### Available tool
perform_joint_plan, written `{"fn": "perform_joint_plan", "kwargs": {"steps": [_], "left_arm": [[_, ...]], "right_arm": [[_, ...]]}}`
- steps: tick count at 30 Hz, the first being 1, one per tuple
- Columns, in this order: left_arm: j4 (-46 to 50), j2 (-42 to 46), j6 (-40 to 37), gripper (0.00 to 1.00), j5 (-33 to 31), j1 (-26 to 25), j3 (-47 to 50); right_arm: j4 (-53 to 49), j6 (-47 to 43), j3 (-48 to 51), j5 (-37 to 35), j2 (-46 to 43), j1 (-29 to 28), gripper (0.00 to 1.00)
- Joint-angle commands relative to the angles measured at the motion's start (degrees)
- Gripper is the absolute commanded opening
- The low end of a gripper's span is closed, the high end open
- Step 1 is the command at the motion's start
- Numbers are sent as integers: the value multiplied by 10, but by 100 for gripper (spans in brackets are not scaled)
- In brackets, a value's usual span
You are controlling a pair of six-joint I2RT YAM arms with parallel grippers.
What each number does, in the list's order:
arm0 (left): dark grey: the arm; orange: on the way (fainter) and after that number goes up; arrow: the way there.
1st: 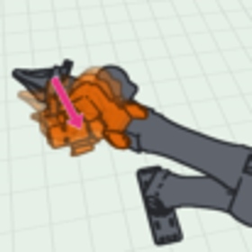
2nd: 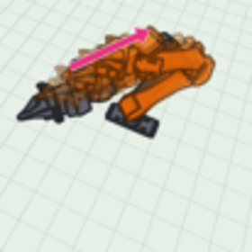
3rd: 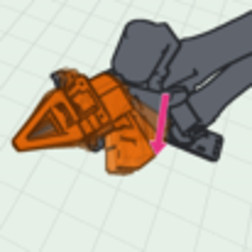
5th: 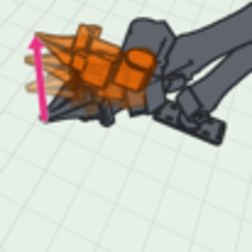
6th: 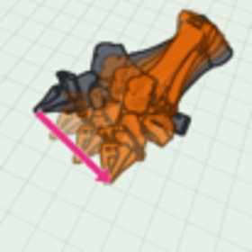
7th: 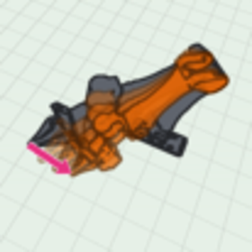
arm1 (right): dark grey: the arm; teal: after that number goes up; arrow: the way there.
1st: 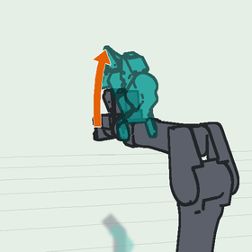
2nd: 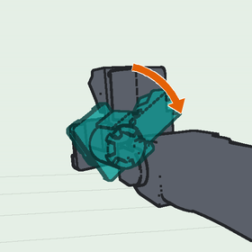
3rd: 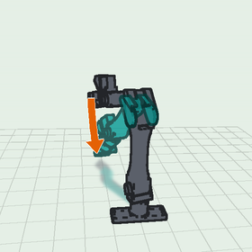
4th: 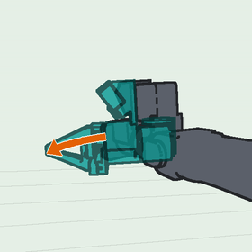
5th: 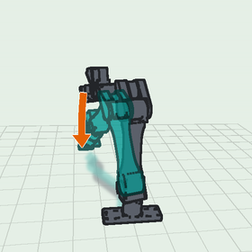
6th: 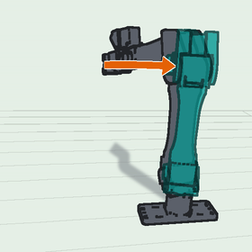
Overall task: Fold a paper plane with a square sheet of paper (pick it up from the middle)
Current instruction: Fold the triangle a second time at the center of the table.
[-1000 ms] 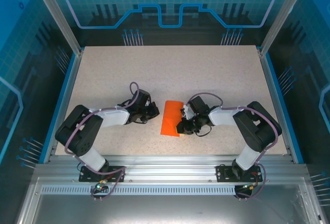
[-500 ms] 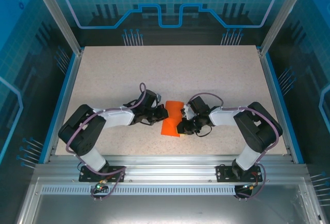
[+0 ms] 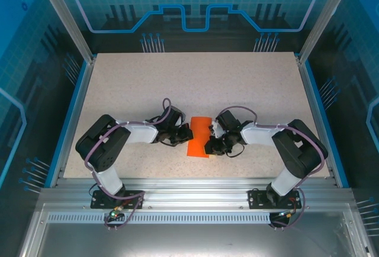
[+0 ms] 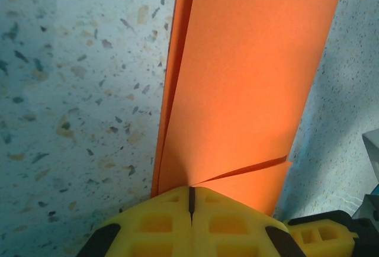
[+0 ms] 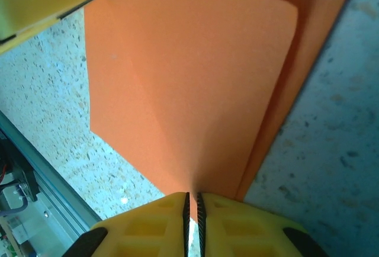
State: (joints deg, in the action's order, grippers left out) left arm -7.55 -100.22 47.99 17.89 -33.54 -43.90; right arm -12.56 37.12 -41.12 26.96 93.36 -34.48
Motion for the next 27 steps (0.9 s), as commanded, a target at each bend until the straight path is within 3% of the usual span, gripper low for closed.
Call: {"fn": "perform_joint_plan", "kwargs": {"steps": [1, 7, 17, 27], "left_arm": [[15, -15, -11, 0, 2, 0, -13], [16, -18, -12, 0, 3, 0, -12], [23, -22, -15, 0, 3, 0, -14], [38, -30, -9, 0, -14, 0, -11]], "right_arm": [[-36, 0, -25, -5, -26, -16, 15], [-37, 10, -62, -18, -12, -42, 16], [-38, -2, -135, -26, 91, -40, 16], [-16, -10, -61, 13, 85, -15, 17]]}}
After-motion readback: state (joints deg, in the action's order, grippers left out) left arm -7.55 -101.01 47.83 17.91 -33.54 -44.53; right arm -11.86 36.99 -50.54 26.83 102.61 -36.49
